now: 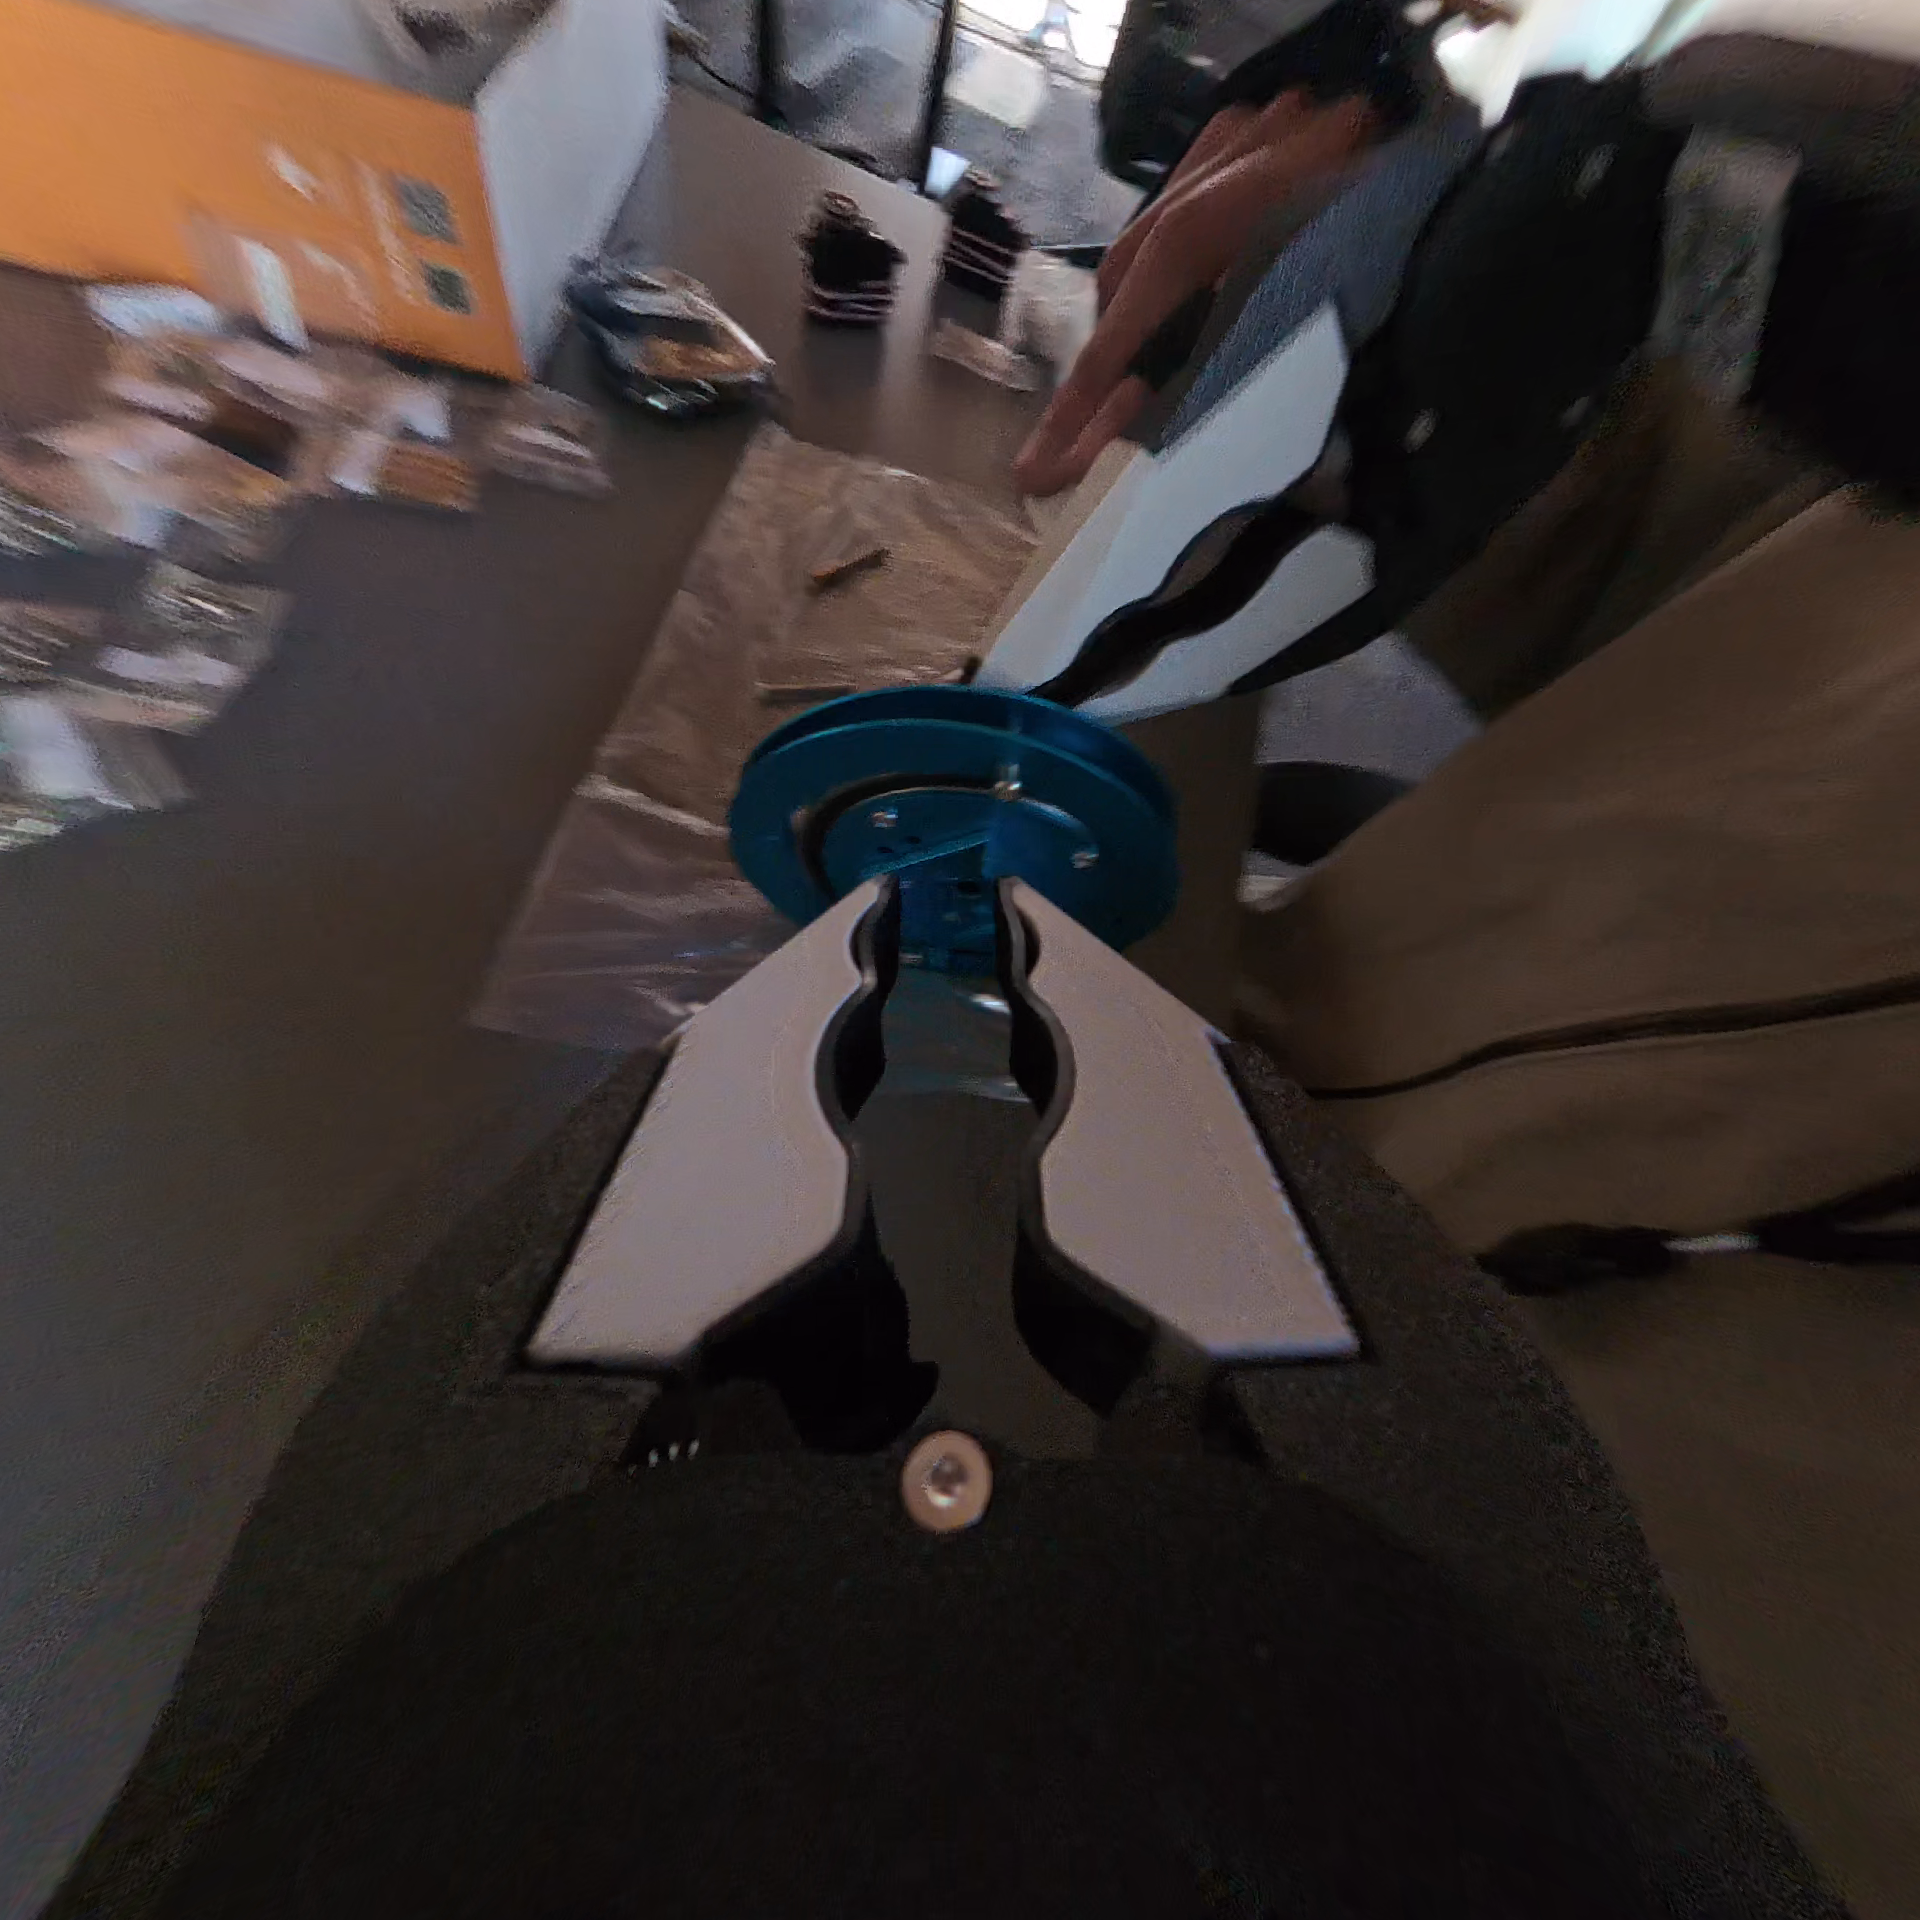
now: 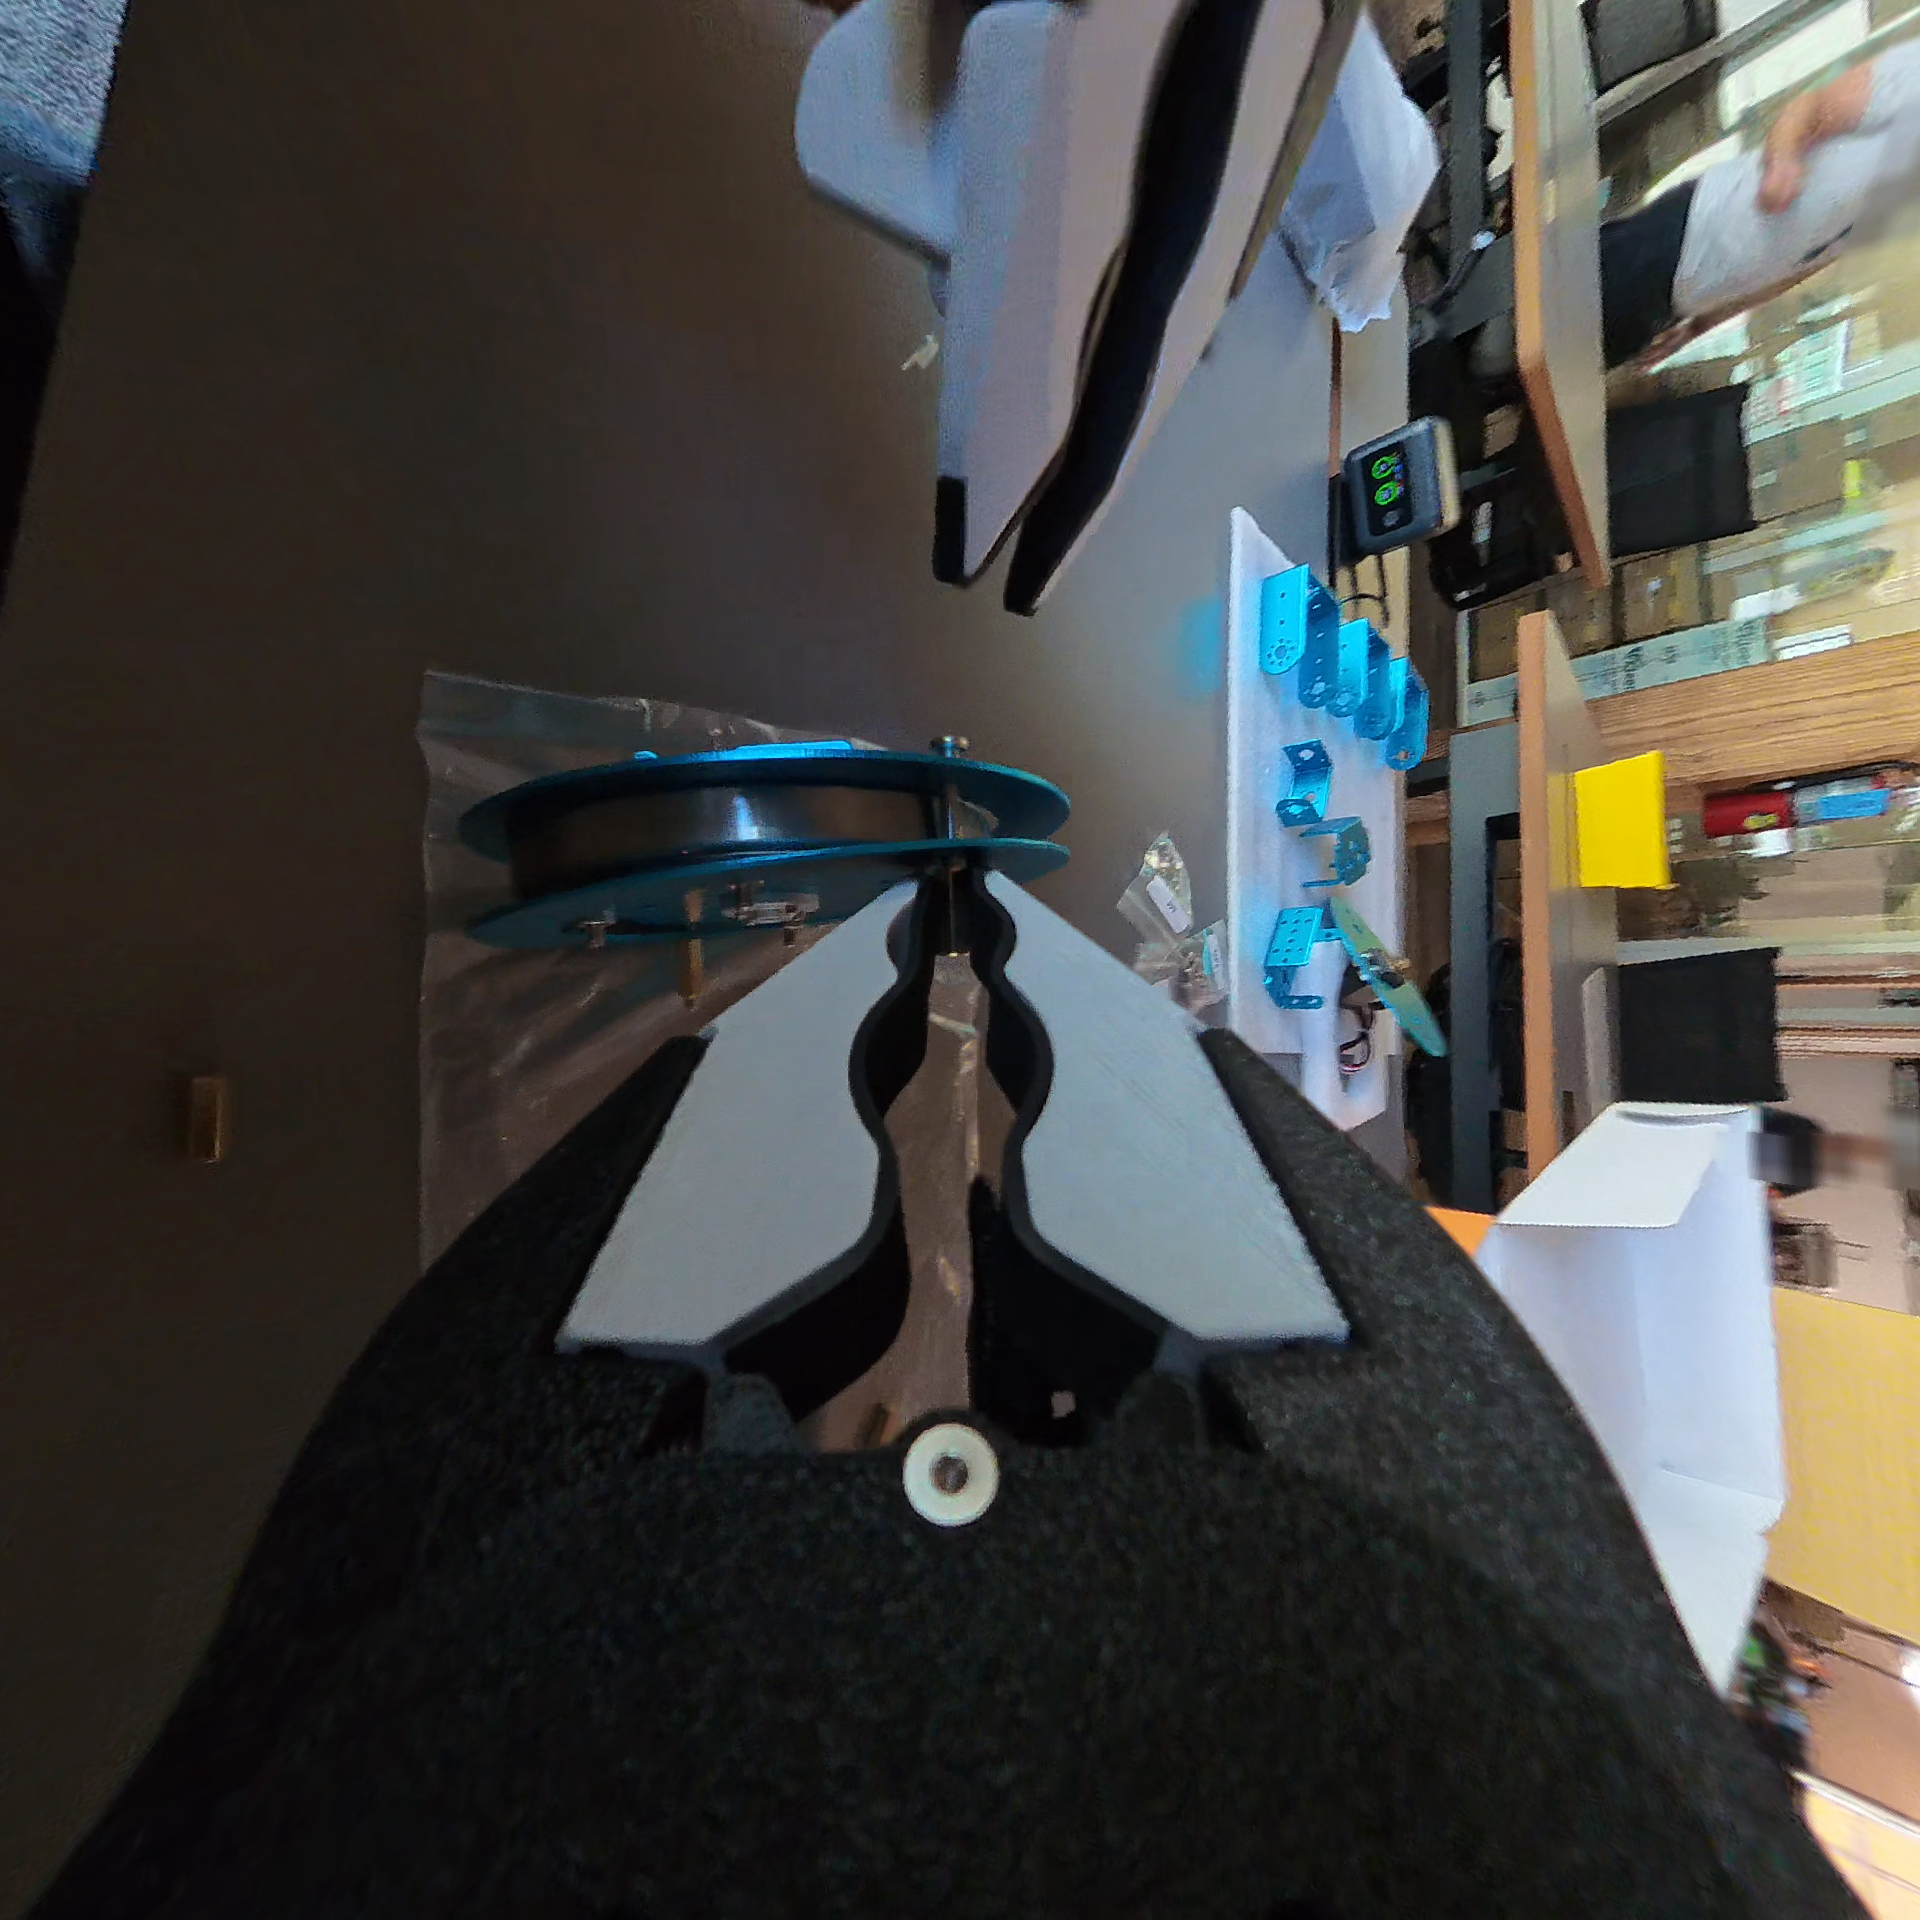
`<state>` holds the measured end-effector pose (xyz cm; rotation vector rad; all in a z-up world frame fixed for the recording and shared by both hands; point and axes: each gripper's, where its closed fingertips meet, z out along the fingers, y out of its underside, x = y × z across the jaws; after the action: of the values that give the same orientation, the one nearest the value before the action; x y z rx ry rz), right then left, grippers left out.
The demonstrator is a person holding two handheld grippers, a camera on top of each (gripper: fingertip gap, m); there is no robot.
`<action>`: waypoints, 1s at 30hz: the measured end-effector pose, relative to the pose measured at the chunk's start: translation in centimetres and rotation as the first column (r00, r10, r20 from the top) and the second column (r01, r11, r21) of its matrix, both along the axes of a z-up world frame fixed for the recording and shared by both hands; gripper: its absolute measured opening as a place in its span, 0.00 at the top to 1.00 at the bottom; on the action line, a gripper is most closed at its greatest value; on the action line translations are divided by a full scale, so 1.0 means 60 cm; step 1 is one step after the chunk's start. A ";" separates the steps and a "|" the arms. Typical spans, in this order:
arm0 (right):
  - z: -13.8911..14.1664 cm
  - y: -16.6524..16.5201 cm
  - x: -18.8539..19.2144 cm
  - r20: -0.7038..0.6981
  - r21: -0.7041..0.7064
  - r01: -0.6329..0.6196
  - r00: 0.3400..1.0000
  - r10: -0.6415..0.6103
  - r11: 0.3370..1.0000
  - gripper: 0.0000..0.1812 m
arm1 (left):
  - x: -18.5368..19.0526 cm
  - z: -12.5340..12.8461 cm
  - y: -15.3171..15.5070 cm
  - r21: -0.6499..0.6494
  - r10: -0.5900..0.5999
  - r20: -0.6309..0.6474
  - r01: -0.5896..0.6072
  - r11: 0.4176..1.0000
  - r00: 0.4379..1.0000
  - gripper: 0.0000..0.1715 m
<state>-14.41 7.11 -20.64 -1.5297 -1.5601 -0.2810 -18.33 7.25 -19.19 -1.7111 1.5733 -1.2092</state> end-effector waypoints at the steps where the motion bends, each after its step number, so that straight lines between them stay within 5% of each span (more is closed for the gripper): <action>1: 0.001 0.002 0.000 0.014 0.041 -0.009 1.000 0.008 0.999 0.97 | 0.000 0.008 -0.006 -0.112 -0.040 -0.016 0.038 0.993 0.999 0.90; 4: 0.004 0.006 -0.004 0.049 0.163 -0.043 0.998 0.035 0.986 0.97 | -0.017 0.023 -0.035 -0.404 -0.290 -0.101 0.227 0.886 0.952 0.89; 7: 0.006 0.007 -0.006 0.063 0.242 -0.069 0.996 0.056 0.968 0.97 | -0.045 0.017 -0.045 -0.505 -0.545 -0.185 0.397 0.766 0.818 0.89; 12: 0.009 0.005 -0.011 0.102 0.369 -0.103 0.992 0.069 0.924 0.98 | -0.026 0.007 -0.032 -0.637 -0.717 -0.266 0.440 0.633 0.645 0.87; 16: 0.011 0.008 -0.009 0.109 0.404 -0.097 0.992 0.057 0.909 0.98 | 0.011 -0.019 -0.016 -0.665 -0.720 -0.314 0.399 0.632 0.618 0.86; 25: 0.015 0.014 -0.010 0.172 0.486 -0.129 0.984 0.051 0.864 0.98 | 0.031 -0.010 -0.030 -0.731 -0.792 -0.257 0.425 0.534 0.554 0.86; 30: 0.017 0.022 0.010 0.197 0.531 -0.054 0.978 -0.061 0.846 0.98 | 0.047 -0.010 -0.030 -0.734 -0.752 -0.233 0.396 0.552 0.617 0.85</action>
<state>-13.83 8.40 -19.64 -1.0827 -1.4687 -0.8306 -15.53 5.46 -19.76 -2.1080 2.4669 -1.8865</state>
